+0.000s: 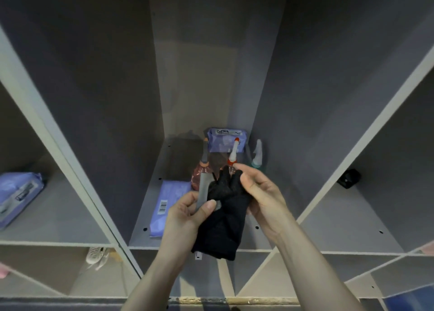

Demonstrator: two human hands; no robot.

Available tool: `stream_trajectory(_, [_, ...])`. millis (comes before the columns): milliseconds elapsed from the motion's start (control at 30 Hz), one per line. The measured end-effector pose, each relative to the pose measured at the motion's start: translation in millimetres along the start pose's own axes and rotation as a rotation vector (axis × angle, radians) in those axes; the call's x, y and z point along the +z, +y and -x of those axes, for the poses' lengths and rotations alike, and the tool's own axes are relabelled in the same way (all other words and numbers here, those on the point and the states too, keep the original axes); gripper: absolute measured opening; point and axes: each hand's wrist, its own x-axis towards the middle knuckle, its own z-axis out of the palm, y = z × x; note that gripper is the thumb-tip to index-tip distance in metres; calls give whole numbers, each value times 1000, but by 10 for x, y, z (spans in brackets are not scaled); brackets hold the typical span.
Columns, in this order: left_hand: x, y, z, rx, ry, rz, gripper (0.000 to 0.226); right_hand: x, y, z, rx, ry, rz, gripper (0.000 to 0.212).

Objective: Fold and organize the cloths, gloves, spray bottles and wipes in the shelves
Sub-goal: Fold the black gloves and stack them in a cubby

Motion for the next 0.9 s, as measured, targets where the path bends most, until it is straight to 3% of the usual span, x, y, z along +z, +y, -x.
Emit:
stream_trajectory(100, [-35, -21, -86, -1, 32, -7, 11, -43, -7, -128, -6, -47, 62, 35])
stream_trajectory(267, [-222, -44, -248, 34, 161, -90, 4, -173, 110, -423, -102, 145, 35, 26])
stream_trajectory(367, [-355, -36, -307, 80, 283, -127, 8, -238, 439, -548, -36, 112, 320, 21])
stream_trajectory(467, [-460, -55, -361, 76, 366, -144, 24, -298, 1053, -631, 111, -61, 676, 20])
stream_trajectory(600, [-561, -99, -386, 29, 335, -188, 57, -405, 1614, -859, 147, -328, 1145, 62])
stream_trajectory(667, [-566, -109, -372, 2, 290, -222, 65, -461, 1759, -958, 117, -379, 1336, 68])
stream_trajectory(733, [-549, -93, -362, -6, 294, -235, 51, -501, 1841, -977, 28, -334, 1644, 57])
stream_trajectory(800, [-506, -42, -340, -18, 316, -241, 38, -559, 1857, -942, -35, -275, 1801, 40])
stream_trajectory(867, [-467, -24, -329, -28, 336, -229, 34, -668, 1850, -927, -29, -185, 1695, 27])
stream_trajectory(900, [-451, -20, -326, -29, 340, -220, 33, -716, 1805, -925, 24, -90, 1500, 20])
